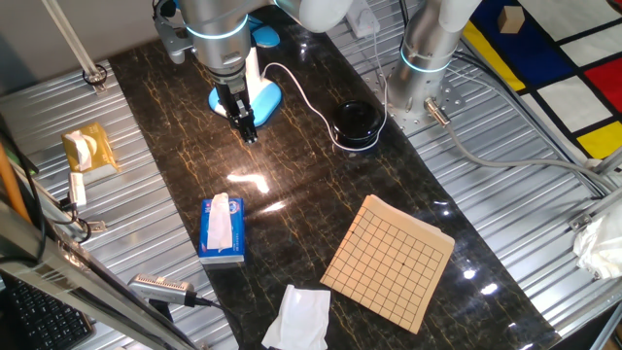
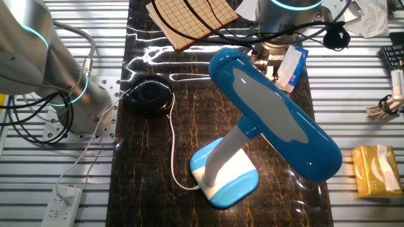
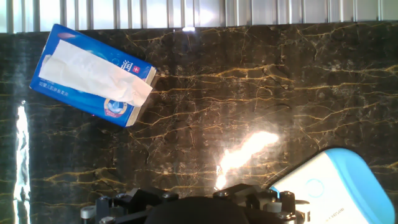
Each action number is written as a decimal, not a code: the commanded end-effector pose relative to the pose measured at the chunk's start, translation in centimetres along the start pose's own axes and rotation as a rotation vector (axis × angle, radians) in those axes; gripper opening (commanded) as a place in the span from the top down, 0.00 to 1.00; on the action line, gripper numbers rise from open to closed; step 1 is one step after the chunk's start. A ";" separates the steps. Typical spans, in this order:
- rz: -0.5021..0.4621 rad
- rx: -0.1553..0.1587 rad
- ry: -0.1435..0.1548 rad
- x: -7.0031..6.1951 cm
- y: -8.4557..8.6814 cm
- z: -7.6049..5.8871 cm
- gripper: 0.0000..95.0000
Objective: Turn off the desk lamp by pressing the button
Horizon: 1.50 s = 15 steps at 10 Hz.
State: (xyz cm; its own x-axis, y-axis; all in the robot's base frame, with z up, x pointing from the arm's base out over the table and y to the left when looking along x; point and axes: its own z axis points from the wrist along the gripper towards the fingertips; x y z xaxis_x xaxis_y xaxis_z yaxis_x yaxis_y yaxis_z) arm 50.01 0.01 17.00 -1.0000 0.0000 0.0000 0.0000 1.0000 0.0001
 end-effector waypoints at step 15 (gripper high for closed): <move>-0.229 -0.018 -0.030 -0.3 0.8 0.2 1.00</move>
State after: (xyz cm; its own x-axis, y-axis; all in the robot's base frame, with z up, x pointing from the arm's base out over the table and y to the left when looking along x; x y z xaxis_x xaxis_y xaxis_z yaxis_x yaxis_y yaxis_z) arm 50.45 0.86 16.75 -0.9735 -0.2268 -0.0310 -0.2273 0.9737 0.0140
